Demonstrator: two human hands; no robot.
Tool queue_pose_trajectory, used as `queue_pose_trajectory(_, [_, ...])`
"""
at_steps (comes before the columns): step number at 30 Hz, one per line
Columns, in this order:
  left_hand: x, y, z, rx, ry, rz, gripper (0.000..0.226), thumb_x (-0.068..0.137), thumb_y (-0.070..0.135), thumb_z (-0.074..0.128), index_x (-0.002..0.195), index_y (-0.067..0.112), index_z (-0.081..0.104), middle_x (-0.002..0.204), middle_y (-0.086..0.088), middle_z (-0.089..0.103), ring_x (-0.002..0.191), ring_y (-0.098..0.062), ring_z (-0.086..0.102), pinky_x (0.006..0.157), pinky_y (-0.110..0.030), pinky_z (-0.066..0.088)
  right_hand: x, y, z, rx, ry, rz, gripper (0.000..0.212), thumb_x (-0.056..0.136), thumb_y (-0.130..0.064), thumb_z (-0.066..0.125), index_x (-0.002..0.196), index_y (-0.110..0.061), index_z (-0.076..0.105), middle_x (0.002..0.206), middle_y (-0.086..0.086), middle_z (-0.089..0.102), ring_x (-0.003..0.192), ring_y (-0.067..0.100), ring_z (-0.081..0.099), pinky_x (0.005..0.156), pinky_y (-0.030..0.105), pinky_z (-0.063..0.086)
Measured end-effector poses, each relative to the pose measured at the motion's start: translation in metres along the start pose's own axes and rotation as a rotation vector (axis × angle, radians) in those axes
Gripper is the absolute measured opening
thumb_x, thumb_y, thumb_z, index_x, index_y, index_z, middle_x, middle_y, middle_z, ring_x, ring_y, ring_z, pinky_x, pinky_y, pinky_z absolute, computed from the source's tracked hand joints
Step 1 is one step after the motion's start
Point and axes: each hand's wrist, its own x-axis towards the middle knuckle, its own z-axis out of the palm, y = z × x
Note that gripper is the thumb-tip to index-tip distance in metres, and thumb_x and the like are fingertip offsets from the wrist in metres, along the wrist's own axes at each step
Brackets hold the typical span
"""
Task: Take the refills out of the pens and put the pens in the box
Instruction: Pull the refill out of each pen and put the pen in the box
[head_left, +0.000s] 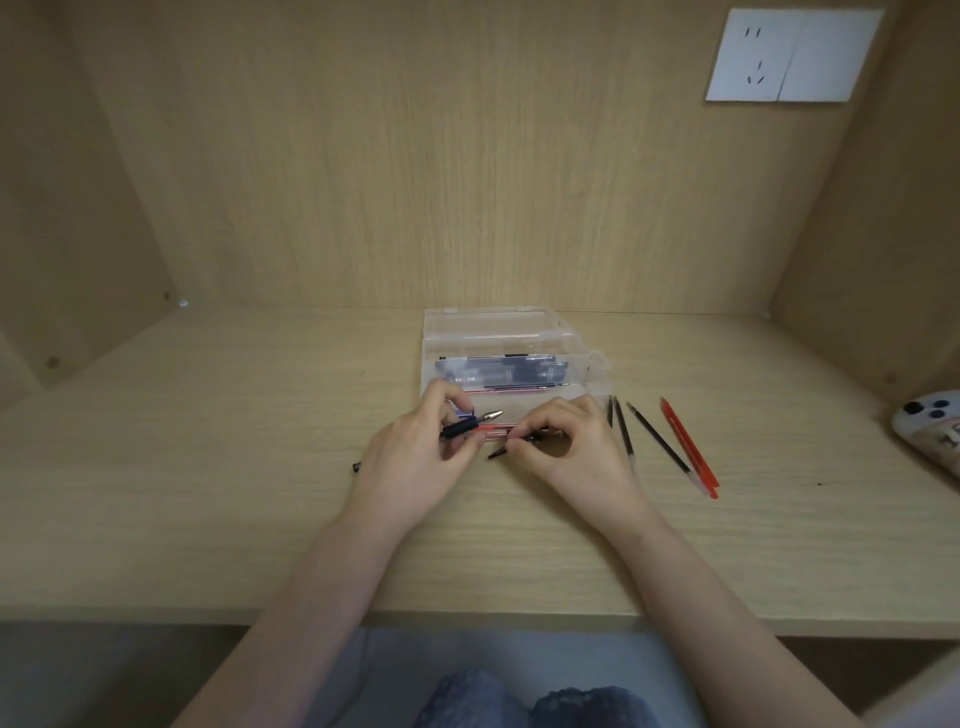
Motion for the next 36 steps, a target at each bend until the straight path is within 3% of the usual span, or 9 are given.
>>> queue_pose_trajectory(5, [0.0009,-0.0029,0.0034,-0.040,-0.017,0.020,0.023,0.082,0.032,0.064,0.085,0.035,0.041,0.075,0.022,0.059,0.065,-0.003,0.057,0.066,-0.034,0.049,0.0005,-0.0003,0.0009,-0.061,-0.041,0.001,0.013,0.074,-0.025,0.076,0.086,-0.029,0.072,0.087,-0.016,0.064,0.098,0.009,0.040,0.093,0.029,0.038])
queue_pose_trajectory(9, [0.0009,-0.0029,0.0037,-0.027,-0.016,0.071,0.020,0.078,0.032,0.067,0.085,0.036,0.048,0.081,0.024,0.057,0.071,-0.001,0.054,0.068,-0.028,0.045,0.0002,-0.0037,-0.0014,0.051,-0.020,0.001,0.023,0.071,-0.036,0.078,0.093,-0.033,0.071,0.093,-0.017,0.063,0.103,0.004,0.038,0.091,0.015,0.034])
queue_pose_trajectory(12, [0.0006,-0.0038,0.0035,-0.018,0.001,0.117,0.018,0.078,0.032,0.069,0.086,0.034,0.054,0.087,0.022,0.056,0.079,-0.001,0.053,0.068,-0.025,0.044,-0.0007,-0.0051,-0.0029,0.097,-0.050,-0.002,0.014,0.074,-0.037,0.075,0.087,-0.036,0.071,0.091,-0.017,0.064,0.104,0.001,0.038,0.088,0.010,0.031])
queue_pose_trajectory(21, [0.0007,-0.0045,0.0014,-0.059,0.045,0.181,0.015,0.075,0.034,0.073,0.086,0.033,0.063,0.088,0.022,0.056,0.082,0.000,0.056,0.068,-0.021,0.044,0.0004,-0.0013,-0.0023,0.119,-0.067,0.045,0.005,0.078,-0.033,0.071,0.075,-0.034,0.068,0.084,-0.012,0.066,0.100,0.004,0.042,0.084,0.018,0.034])
queue_pose_trajectory(25, [0.0002,-0.0029,0.0014,-0.096,0.015,0.145,0.011,0.078,0.038,0.068,0.088,0.033,0.069,0.086,0.017,0.066,0.080,0.001,0.057,0.068,-0.016,0.042,0.0004,-0.0007,-0.0024,0.146,-0.049,0.025,0.013,0.076,-0.021,0.075,0.077,-0.032,0.068,0.086,-0.008,0.066,0.098,0.000,0.043,0.085,0.011,0.033])
queue_pose_trajectory(30, [-0.0005,0.0000,-0.0013,-0.114,0.006,0.091,0.031,0.068,0.046,0.074,0.094,0.038,0.059,0.085,0.022,0.064,0.073,0.002,0.058,0.066,-0.015,0.043,0.0015,0.0017,-0.0024,0.165,-0.042,0.043,0.011,0.075,-0.021,0.076,0.079,-0.029,0.070,0.089,-0.006,0.065,0.100,0.000,0.043,0.085,0.008,0.031])
queue_pose_trajectory(32, [-0.0007,0.0014,-0.0019,-0.062,-0.007,0.090,0.038,0.065,0.041,0.079,0.091,0.037,0.051,0.087,0.024,0.058,0.070,0.003,0.056,0.062,-0.013,0.040,0.0019,0.0023,-0.0023,0.156,-0.042,0.050,0.010,0.075,-0.022,0.076,0.080,-0.028,0.070,0.090,-0.006,0.065,0.100,0.000,0.043,0.085,0.008,0.031])
queue_pose_trajectory(36, [-0.0009,-0.0001,-0.0014,-0.036,0.035,0.086,0.025,0.072,0.034,0.075,0.082,0.032,0.052,0.083,0.021,0.058,0.073,0.003,0.055,0.063,-0.020,0.041,0.0015,0.0010,-0.0027,0.167,-0.030,0.051,0.012,0.075,-0.021,0.076,0.080,-0.030,0.070,0.090,-0.008,0.064,0.101,-0.001,0.044,0.087,0.011,0.032])
